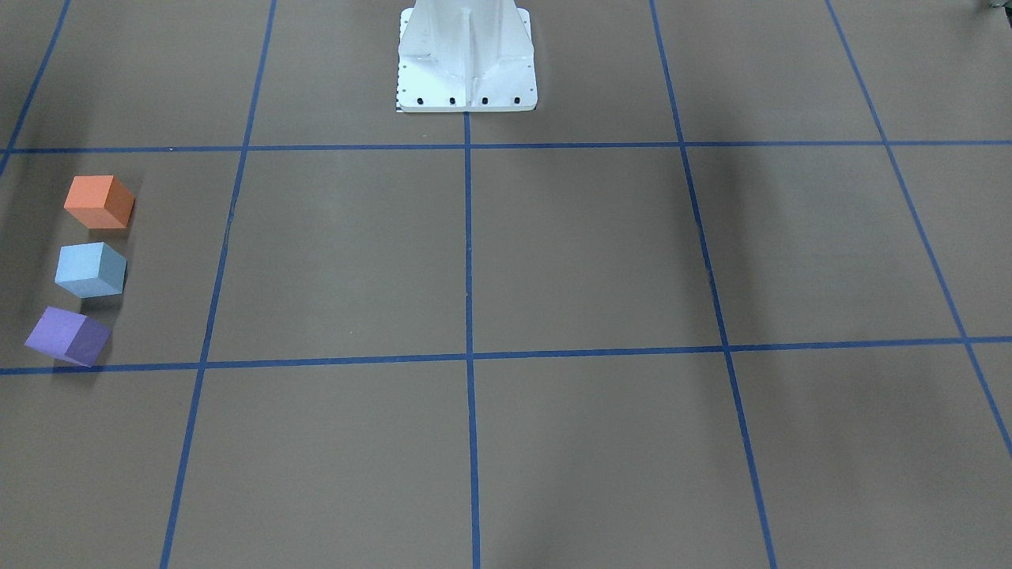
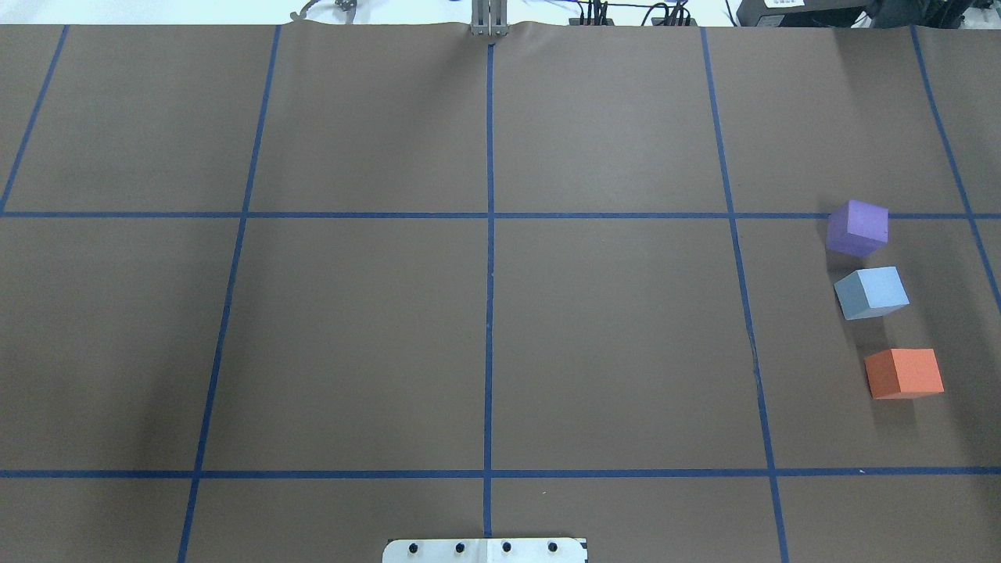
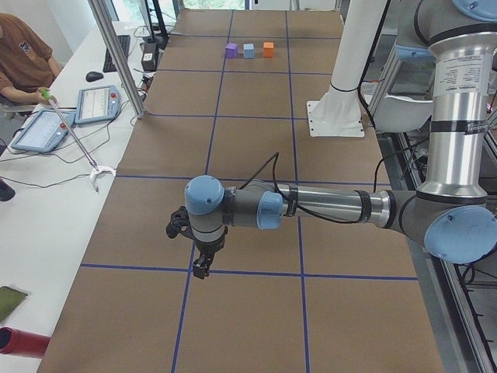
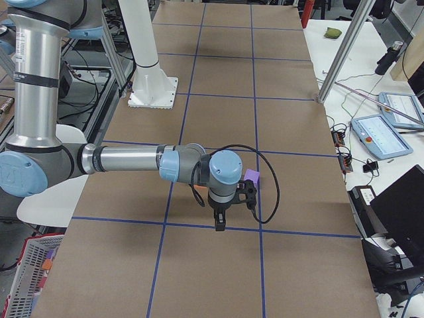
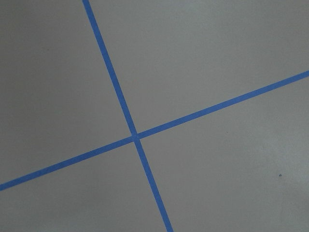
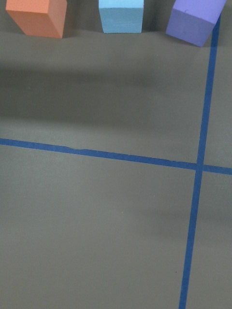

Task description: Place blue block between orange and purple blocks

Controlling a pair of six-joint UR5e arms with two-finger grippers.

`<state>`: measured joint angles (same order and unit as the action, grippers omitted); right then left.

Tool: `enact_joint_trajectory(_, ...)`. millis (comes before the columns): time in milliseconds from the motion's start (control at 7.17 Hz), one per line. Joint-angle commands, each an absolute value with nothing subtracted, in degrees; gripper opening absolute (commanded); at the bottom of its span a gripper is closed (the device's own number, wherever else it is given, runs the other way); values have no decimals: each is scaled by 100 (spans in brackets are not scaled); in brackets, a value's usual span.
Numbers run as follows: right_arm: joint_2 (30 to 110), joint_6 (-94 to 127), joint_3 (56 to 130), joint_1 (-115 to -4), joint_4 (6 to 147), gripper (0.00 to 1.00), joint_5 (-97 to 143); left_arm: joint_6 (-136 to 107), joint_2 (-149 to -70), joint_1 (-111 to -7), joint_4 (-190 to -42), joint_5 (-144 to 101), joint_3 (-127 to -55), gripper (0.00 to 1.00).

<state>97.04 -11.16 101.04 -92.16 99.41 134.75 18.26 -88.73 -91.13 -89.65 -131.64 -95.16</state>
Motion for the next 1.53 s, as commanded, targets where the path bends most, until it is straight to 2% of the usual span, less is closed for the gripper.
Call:
enact_joint_trajectory(0,9493,-1099,9871,-9211,9940,100,13474,1811,-8877,-9105,-8965,-13148,-9510,100)
enact_joint_trajectory(1395,9413,-1090,10108,-9229,9624,100,13509,1811,-8877,-9123,-8947,-12990,-9501,100)
